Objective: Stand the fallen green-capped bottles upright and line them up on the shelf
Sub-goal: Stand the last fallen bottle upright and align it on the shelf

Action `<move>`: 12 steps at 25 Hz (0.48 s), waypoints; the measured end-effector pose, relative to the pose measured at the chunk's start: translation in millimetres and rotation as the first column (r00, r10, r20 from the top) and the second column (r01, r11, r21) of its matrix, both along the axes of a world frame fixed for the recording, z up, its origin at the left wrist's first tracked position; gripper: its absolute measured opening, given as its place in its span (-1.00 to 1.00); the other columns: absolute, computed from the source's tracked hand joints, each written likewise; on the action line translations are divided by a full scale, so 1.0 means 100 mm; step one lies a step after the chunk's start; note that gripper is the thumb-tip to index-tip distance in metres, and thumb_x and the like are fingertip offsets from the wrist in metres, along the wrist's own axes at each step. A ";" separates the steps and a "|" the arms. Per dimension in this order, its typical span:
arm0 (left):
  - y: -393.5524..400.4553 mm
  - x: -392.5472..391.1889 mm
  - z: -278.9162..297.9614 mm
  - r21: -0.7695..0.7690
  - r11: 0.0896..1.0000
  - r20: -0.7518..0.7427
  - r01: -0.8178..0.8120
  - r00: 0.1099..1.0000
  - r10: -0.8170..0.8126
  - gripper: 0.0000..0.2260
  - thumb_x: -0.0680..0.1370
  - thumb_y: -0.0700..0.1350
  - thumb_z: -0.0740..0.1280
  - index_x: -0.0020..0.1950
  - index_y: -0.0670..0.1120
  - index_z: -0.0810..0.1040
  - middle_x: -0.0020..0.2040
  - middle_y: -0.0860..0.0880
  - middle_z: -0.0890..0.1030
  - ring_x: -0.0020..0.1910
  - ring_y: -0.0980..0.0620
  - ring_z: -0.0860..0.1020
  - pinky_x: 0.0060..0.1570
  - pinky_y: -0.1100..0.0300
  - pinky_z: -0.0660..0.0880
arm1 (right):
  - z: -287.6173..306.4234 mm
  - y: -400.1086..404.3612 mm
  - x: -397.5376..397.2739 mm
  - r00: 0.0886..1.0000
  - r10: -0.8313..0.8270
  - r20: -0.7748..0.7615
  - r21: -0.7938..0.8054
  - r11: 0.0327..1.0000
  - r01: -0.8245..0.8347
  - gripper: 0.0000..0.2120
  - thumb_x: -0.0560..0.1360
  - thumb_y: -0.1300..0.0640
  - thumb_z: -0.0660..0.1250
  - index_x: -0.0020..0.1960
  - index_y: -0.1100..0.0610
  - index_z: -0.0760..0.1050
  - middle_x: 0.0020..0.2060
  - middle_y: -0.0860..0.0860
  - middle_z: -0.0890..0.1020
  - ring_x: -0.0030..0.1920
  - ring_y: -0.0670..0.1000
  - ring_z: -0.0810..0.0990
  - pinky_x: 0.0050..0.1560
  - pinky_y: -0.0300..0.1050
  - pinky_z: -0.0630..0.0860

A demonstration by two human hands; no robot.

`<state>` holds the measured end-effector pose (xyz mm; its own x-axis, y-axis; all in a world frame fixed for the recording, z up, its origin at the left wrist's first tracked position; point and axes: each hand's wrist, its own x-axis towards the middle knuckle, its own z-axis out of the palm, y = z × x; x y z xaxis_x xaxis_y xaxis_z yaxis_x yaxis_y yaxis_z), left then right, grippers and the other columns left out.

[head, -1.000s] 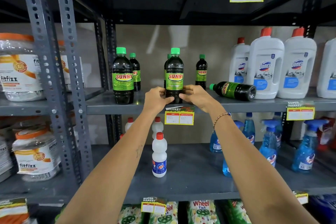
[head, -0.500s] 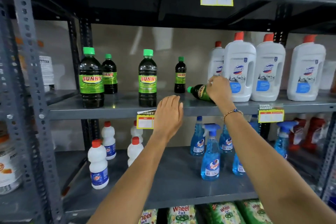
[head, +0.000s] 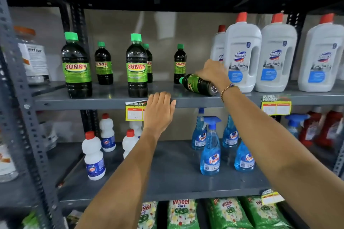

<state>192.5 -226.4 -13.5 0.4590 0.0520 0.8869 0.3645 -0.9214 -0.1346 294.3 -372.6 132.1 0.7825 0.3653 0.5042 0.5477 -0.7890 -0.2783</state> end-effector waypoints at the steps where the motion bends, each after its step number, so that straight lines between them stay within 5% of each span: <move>1: 0.01 0.00 -0.01 0.001 1.000 0.003 0.000 1.000 0.000 -0.66 0.63 0.00 0.05 0.05 -0.19 0.51 -0.03 -0.13 0.59 -0.08 -0.14 0.52 0.02 0.03 0.37 | 0.04 0.01 -0.02 0.993 0.056 -0.105 -0.020 0.998 -0.059 -0.56 0.49 -0.05 0.35 0.17 0.28 0.49 0.19 0.21 0.57 0.15 0.20 0.53 0.03 -0.04 0.43; 5: 0.00 0.01 -0.02 0.021 1.000 0.043 -0.020 0.999 0.019 -0.69 0.63 0.00 0.07 0.01 -0.17 0.51 -0.08 -0.12 0.58 -0.10 -0.13 0.51 0.01 0.03 0.38 | 0.10 0.02 -0.15 0.828 0.205 -0.522 -0.003 0.970 -0.242 -0.35 0.47 -0.11 0.36 0.41 0.22 0.31 0.39 0.15 0.41 0.27 0.15 0.46 0.12 -0.07 0.38; 8: 0.00 0.00 -0.02 0.032 0.999 0.072 -0.029 0.997 0.027 -0.71 0.62 -0.01 0.10 -0.01 -0.18 0.51 -0.10 -0.12 0.58 -0.12 -0.13 0.51 0.00 0.04 0.38 | 0.02 0.12 -0.13 0.885 0.212 -0.414 0.011 0.974 -0.228 -0.34 0.42 -0.08 0.41 0.37 0.25 0.33 0.32 0.16 0.46 0.27 0.15 0.47 0.10 -0.07 0.41; 12: -0.01 0.01 -0.03 0.020 1.000 0.074 -0.024 0.997 0.022 -0.71 0.63 -0.01 0.09 -0.02 -0.17 0.51 -0.11 -0.11 0.57 -0.13 -0.13 0.50 0.00 0.04 0.38 | -0.17 0.26 0.06 0.899 0.316 -0.303 0.411 0.895 -0.175 -0.47 0.27 -0.15 0.49 0.04 0.20 0.45 0.00 0.11 0.61 0.00 0.12 0.62 -0.02 -0.02 0.58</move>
<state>193.3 -227.0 -16.7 0.3908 0.0427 0.9195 0.3953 -0.9099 -0.1257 300.1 -346.9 114.9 0.8416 0.4141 0.3467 0.5194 -0.4448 -0.7296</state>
